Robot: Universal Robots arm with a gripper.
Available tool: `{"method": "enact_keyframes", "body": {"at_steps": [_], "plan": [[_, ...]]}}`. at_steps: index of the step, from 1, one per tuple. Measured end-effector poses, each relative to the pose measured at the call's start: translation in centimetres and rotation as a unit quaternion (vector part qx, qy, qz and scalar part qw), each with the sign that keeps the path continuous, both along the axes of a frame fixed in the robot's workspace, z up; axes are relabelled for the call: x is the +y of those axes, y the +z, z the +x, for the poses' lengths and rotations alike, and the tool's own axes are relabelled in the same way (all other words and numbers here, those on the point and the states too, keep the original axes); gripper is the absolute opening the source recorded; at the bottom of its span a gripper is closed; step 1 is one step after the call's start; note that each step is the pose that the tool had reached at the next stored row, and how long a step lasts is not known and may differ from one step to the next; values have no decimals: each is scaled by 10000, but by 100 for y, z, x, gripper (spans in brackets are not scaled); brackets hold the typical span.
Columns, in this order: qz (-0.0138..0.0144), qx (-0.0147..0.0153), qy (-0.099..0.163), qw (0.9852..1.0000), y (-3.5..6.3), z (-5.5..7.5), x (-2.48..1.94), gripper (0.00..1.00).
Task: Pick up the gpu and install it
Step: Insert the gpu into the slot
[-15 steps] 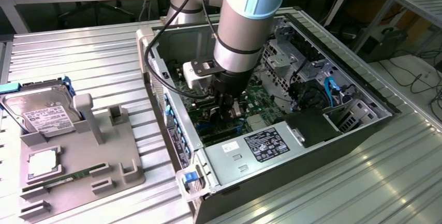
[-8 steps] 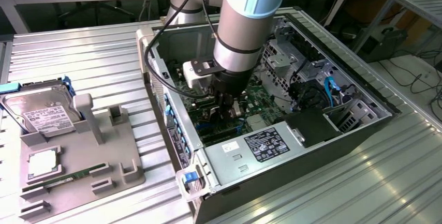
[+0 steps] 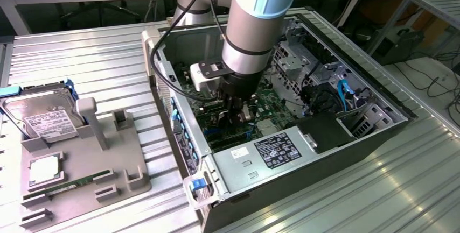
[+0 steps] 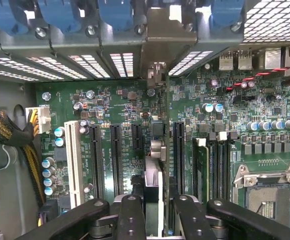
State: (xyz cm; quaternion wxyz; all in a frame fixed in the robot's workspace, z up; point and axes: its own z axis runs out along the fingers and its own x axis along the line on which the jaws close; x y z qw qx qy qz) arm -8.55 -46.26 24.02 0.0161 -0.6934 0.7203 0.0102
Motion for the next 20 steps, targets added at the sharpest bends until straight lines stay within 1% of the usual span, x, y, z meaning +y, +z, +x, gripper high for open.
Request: {"method": "enact_keyframes", "body": {"at_steps": [5,9,12,20], "plan": [[0,0,4,10000,3,0,1,27],[1,-10,4,10000,12,0,1,27],[0,-10,8,10000,13,0,1,27],[0,-10,96,10000,13,0,13,27]]}}
